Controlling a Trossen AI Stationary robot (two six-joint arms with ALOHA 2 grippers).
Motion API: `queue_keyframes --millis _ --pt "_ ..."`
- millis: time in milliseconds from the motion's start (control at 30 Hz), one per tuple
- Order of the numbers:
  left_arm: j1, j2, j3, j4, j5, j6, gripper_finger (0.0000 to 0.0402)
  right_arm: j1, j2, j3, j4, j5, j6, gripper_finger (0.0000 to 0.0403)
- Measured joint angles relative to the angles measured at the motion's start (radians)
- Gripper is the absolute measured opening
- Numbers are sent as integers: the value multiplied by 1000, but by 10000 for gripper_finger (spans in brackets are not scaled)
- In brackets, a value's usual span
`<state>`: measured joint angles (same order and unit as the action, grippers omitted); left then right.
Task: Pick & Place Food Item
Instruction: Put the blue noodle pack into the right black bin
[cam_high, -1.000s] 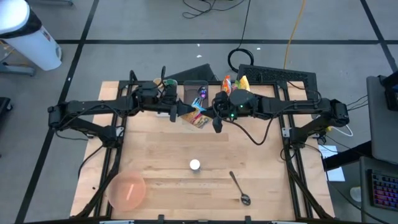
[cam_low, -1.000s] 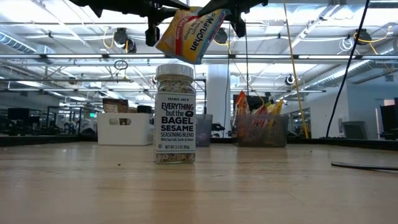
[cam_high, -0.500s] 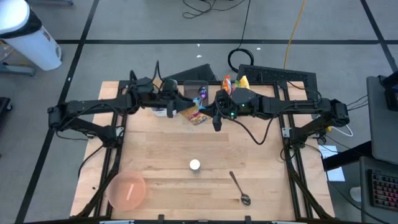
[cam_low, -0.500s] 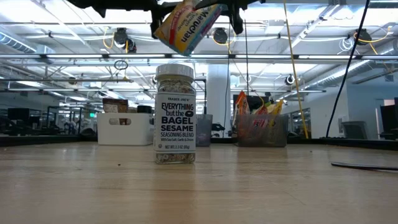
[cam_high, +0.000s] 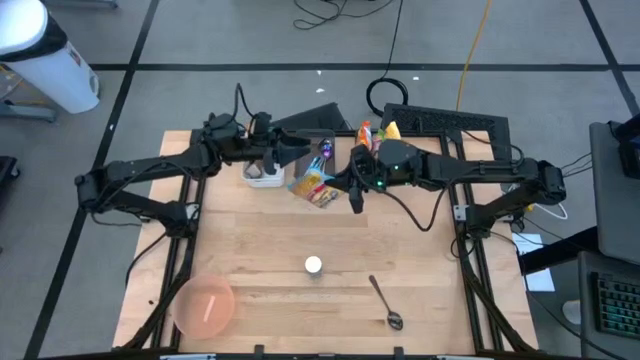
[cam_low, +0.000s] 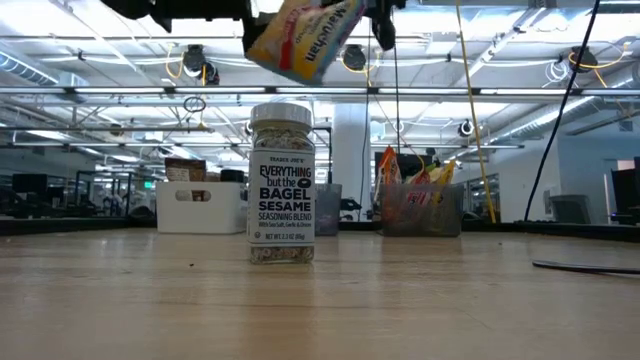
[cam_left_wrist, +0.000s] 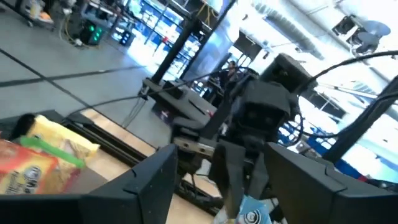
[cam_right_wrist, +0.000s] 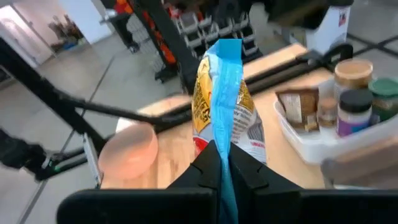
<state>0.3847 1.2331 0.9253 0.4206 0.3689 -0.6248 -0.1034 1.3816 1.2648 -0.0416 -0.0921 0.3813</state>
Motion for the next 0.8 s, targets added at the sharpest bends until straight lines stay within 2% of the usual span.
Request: queue_keyframes --millis 100,500,700,800 --pt "33 0 0 -3 43 14 250 -11 -22 -1 -30 -16 -1 0" --pt "185 0 0 -58 366 -65 251 -140 -188 0 -351 -25 -121 0" --pt "185 0 0 -77 475 -111 251 -267 -206 0 -499 -149 -266 0" --pt "168 0 0 -80 505 -133 250 -335 -201 0 -567 -176 -354 0"
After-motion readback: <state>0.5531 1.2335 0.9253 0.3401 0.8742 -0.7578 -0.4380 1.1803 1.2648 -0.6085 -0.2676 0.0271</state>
